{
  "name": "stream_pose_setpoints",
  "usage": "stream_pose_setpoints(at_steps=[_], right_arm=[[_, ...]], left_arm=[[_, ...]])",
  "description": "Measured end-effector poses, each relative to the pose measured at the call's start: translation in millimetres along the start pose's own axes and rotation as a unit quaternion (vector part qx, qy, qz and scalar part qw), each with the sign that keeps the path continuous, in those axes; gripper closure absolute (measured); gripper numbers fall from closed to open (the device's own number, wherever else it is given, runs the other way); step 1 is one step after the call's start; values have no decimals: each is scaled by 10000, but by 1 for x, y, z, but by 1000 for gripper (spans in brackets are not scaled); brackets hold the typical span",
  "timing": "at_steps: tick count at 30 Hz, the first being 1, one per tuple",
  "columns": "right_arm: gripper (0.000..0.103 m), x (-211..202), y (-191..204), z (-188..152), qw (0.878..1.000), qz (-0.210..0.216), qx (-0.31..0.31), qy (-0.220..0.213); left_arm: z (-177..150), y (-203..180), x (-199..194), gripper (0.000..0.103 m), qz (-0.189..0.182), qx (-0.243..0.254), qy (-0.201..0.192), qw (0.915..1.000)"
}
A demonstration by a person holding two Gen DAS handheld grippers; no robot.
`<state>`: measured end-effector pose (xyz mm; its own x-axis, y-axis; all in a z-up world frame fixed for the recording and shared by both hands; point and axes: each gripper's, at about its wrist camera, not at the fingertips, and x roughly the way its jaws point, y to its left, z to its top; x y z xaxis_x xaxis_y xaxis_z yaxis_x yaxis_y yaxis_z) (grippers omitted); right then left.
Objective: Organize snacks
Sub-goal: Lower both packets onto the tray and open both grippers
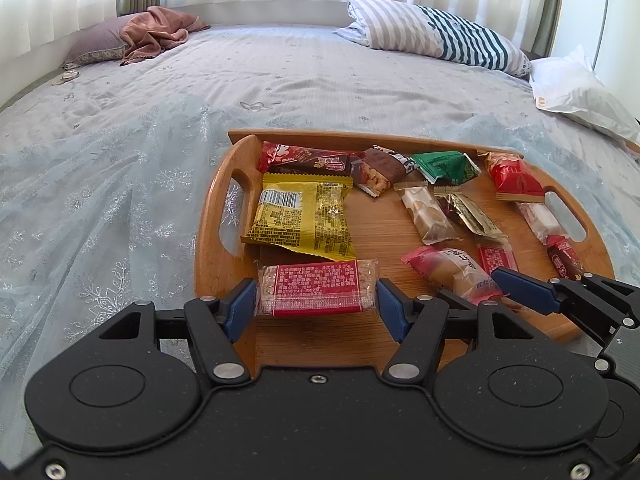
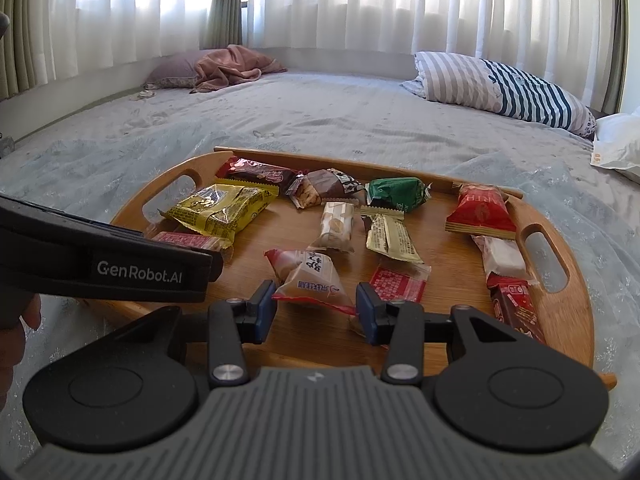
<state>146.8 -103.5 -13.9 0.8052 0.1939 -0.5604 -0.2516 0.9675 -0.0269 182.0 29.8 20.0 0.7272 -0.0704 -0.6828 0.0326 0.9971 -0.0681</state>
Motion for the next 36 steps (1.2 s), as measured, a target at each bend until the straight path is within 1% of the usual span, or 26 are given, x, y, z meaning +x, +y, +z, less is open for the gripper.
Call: stream_pose_setpoints(at_steps=[5,7,11,13,17,19,21,24,27,36], right_arm=[[54,1,1,3,9999,11,-73,76],[48,1,1,4,9999,33,-85,115],[46,0,1,5,9998,46,-118,139],[41,0,1,6,9998,41,-152,157],[38,-2,3,8,9997,54,-194,168],[31,-3,3,9,9997,43,-193,165],[29,-4,2,9,9998,43,-153,155],[26,-7,1,9,9998,54,-118,156],[24,-9,1,8,9998,33,-138,144],[17,-20,-3,7,9999,-60,-99,61]], left_arm=[[0,0,1,40,-6,9,26,10000],[0,0,1,39,-1,19,34,10000],[0,0,1,39,-24,-22,56,10000],[1,0,1,38,-39,-40,71,10000],[1,1,-1,32,-63,-64,65,9999],[1,1,-3,28,-80,-64,50,9999],[2,1,-5,24,-82,-49,36,9999],[2,-1,-8,21,-52,-9,29,10000],[1,-2,-11,18,-44,4,18,10000],[-1,-2,-21,14,14,-1,-25,10000]])
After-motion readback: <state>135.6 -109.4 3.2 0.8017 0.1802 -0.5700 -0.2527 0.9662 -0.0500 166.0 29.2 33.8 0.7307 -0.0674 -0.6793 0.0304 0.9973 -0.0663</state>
